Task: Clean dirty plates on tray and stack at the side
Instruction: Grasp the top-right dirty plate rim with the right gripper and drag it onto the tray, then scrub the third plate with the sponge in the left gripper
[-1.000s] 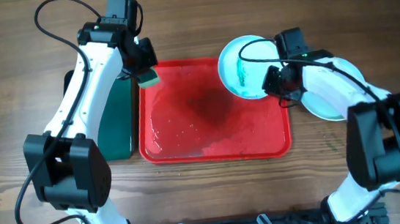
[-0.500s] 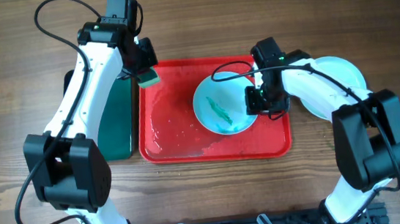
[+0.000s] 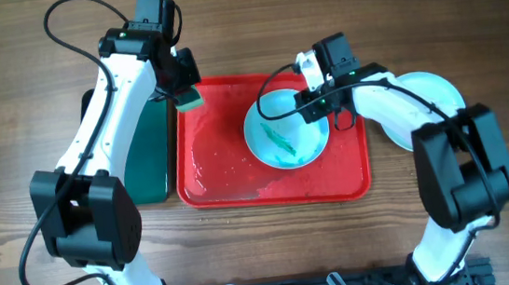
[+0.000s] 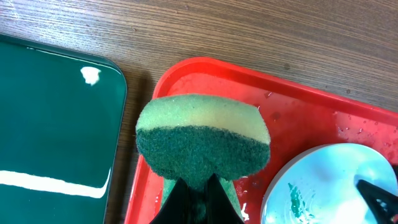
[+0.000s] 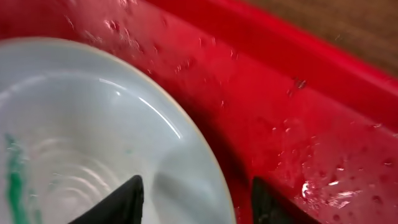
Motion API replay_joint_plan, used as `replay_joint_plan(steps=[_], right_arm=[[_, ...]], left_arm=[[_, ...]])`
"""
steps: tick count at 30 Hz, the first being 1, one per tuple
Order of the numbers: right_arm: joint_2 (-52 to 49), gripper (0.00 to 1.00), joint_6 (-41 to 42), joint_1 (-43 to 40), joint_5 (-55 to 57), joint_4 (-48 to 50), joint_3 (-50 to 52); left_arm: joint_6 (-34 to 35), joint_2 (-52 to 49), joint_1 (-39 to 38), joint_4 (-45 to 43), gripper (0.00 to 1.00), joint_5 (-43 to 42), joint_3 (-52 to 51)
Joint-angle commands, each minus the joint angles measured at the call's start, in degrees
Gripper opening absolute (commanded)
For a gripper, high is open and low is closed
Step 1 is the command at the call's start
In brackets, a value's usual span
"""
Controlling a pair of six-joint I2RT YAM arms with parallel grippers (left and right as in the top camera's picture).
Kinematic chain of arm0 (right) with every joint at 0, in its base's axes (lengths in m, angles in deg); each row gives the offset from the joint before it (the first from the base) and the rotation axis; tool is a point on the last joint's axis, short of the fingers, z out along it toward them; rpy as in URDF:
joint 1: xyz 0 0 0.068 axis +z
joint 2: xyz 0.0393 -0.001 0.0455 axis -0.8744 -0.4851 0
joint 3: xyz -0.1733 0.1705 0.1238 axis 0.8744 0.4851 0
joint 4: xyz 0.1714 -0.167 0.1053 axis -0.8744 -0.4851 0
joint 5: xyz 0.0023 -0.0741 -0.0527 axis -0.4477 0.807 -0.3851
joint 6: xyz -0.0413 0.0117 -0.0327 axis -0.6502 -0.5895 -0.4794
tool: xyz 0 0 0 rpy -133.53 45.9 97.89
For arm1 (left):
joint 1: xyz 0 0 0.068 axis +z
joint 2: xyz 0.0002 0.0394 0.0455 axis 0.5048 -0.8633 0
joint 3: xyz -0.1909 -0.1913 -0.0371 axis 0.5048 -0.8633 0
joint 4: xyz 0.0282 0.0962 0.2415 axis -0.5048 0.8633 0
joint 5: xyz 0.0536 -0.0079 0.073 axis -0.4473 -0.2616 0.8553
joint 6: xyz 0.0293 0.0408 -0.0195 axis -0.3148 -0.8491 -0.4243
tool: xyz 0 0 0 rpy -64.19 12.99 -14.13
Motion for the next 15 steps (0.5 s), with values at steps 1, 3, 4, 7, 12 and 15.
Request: replay_joint_plan(steps=[1,3,4,7,12,15], right_arm=[[-1.66,0.38,-1.46,-0.15,0.72,-0.96,-0.72],[-1.68,0.19,0.39,-0.15,1.03,-1.88,-0.72],[-1.66,0.1,3.48,-0.15,1.38,-2.54,-0.74],[-1.25,0.04,10.84,-0.15,1.36,-5.88,-1.27],[-1.01,0.04,33.05,0.04,-8.02,-12.02,-2.64],[-1.11,0.04,38.05,1.81,-9.6,-7.87,-0.42]], left_arm=[[-0.92,-0.68,0.11,-0.15,0.04,-0.63,0.13],[-0.92,-0.68,0.11,-0.15,0.04,-0.63,0.13],[-0.92,-0.68,0.11,-0.15,0.04,-0.63,0.13],[-0.9,-0.68,0.09,-0.13,0.04,-0.66,0.13],[-0.9,-0.68,0.07,-0.2,0.04,-0.66,0.04],[-0.87,-0.74,-0.17,-0.2,0.04,-0.66,0.02]])
